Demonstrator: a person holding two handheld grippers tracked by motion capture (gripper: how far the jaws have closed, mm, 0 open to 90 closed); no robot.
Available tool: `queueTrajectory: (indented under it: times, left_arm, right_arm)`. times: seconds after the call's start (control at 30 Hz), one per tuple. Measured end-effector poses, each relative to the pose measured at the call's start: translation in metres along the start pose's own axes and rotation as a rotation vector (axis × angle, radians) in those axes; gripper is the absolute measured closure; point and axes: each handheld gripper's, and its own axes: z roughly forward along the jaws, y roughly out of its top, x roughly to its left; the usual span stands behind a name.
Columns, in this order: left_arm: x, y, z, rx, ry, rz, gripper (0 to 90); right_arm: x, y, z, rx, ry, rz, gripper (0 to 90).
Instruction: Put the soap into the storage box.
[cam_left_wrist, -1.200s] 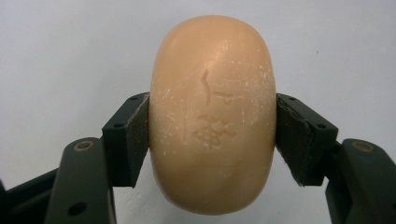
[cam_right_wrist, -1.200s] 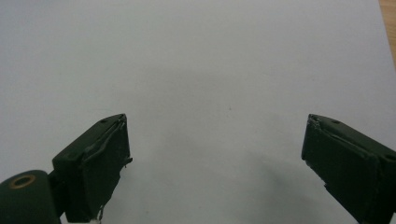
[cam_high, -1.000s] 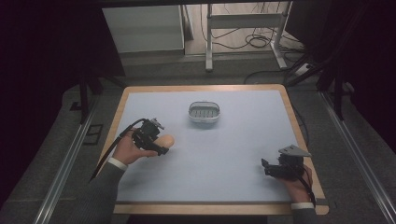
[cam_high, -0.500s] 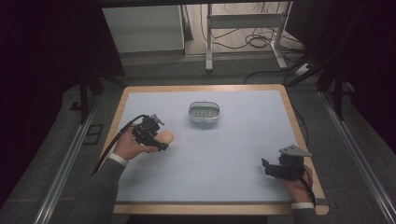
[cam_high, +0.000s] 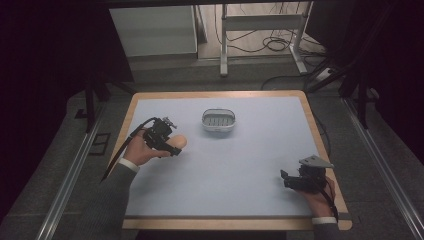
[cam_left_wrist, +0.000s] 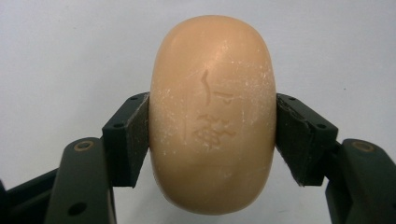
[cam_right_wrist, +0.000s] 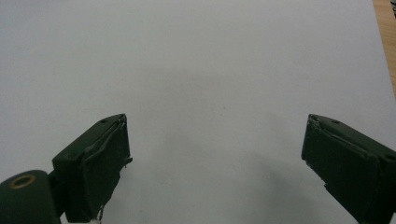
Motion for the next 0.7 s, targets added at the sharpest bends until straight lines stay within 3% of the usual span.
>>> queueTrajectory:
  times: [0.7]
  left_arm:
    - [0.008,0.018,0.009,0.01,0.008,0.016,32.9]
  right_arm:
    - [-0.001,-0.001,0.001,0.003,-0.003,-0.001,7.6]
